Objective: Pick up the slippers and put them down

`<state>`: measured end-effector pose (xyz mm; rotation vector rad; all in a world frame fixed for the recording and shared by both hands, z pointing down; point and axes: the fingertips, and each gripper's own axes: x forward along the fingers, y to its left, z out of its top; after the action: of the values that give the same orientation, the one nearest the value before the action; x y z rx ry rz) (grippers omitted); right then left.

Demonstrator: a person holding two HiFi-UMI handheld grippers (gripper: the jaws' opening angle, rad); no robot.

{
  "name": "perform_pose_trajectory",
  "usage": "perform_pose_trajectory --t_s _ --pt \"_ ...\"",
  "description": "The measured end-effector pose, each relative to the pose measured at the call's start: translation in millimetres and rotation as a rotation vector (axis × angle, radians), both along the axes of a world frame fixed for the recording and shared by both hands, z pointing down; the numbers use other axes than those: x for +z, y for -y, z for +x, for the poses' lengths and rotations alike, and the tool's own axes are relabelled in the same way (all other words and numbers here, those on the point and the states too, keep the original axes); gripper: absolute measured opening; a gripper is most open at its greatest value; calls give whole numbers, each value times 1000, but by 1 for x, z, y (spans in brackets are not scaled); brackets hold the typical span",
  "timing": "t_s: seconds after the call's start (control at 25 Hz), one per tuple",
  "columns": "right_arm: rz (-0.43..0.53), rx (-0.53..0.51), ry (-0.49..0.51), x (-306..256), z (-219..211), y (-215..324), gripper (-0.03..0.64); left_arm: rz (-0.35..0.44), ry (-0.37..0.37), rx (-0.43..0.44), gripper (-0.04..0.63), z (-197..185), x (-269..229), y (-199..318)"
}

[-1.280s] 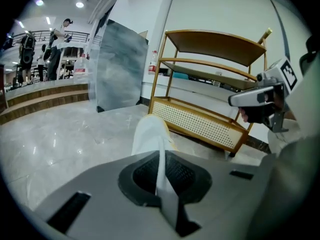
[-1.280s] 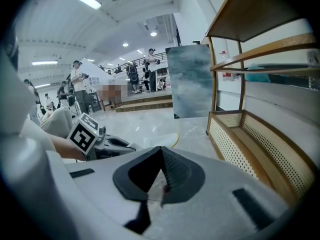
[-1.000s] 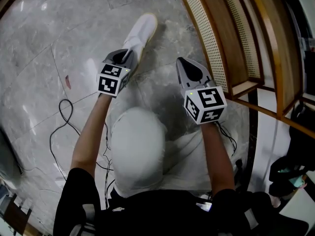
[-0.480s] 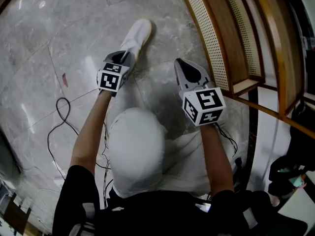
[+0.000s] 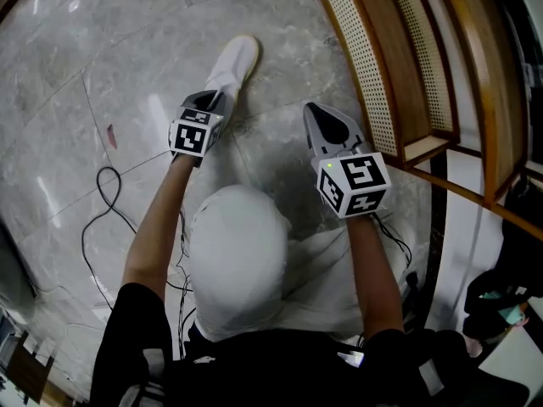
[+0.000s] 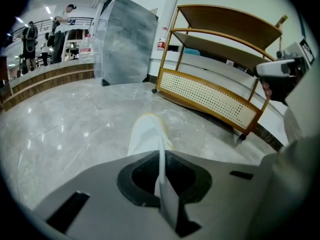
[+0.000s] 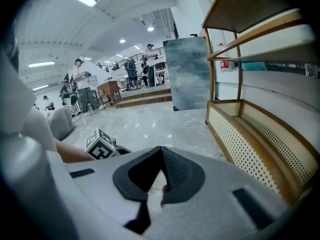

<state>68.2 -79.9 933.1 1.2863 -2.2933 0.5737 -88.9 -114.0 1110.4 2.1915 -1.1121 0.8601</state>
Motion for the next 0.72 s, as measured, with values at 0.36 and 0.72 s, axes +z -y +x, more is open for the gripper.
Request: perform_pose_trajectory --t_s 0.36,0.72 --pt "-9 0 6 4 1 -1 -8 -24 9 17 15 3 17 -5" --pt "-19 6 6 9 6 -5 -8 -30 11 -14 17 -2 21 -3"
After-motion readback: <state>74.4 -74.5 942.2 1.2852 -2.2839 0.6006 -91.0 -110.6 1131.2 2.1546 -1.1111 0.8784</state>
